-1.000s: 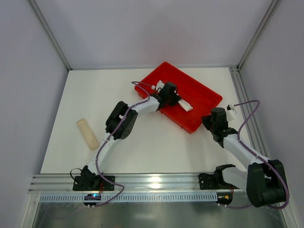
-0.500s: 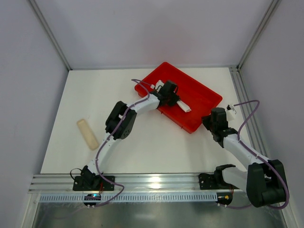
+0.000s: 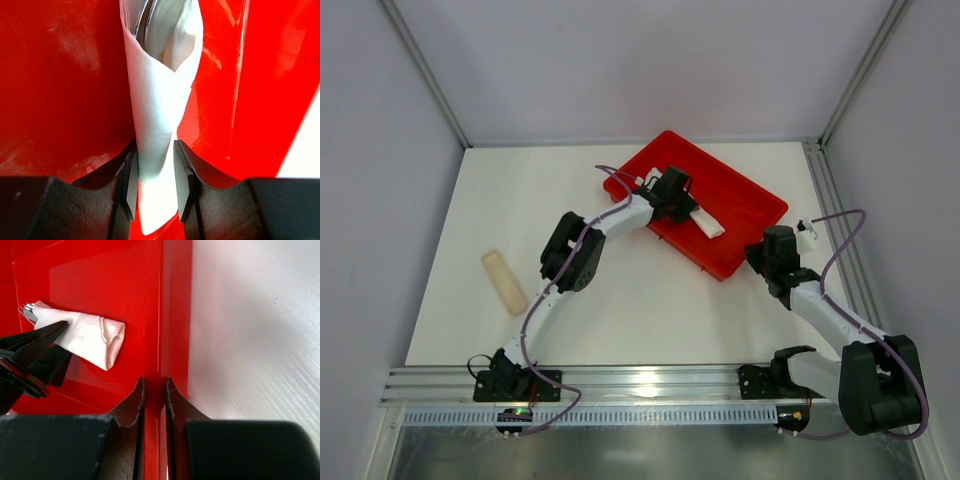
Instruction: Place the utensils on the paper napkin and roll it up
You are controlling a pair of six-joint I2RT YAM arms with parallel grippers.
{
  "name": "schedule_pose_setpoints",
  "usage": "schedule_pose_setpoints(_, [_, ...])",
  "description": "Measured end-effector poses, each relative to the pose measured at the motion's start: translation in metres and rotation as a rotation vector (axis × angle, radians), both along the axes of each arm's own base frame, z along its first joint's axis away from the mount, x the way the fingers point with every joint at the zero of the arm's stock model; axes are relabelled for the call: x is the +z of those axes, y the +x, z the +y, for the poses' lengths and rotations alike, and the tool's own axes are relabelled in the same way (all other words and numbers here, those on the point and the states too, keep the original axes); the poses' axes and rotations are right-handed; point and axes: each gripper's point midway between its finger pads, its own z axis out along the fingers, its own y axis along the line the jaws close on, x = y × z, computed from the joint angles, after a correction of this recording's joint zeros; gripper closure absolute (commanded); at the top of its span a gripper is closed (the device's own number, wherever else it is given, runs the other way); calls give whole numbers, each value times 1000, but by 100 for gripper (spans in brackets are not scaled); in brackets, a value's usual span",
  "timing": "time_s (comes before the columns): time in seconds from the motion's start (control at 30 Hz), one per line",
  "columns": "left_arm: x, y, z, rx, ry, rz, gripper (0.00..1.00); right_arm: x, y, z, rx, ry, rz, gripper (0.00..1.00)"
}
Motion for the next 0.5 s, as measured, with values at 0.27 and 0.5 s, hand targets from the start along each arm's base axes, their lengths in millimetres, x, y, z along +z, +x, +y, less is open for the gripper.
schedule_pose_setpoints(0.27, [3, 0, 3, 5, 8, 11, 61, 0, 3, 0, -5, -5, 10, 96])
schedule_pose_setpoints(0.5, [26, 4, -2, -28, 2, -13, 59, 1, 4, -2, -46, 13, 10, 96])
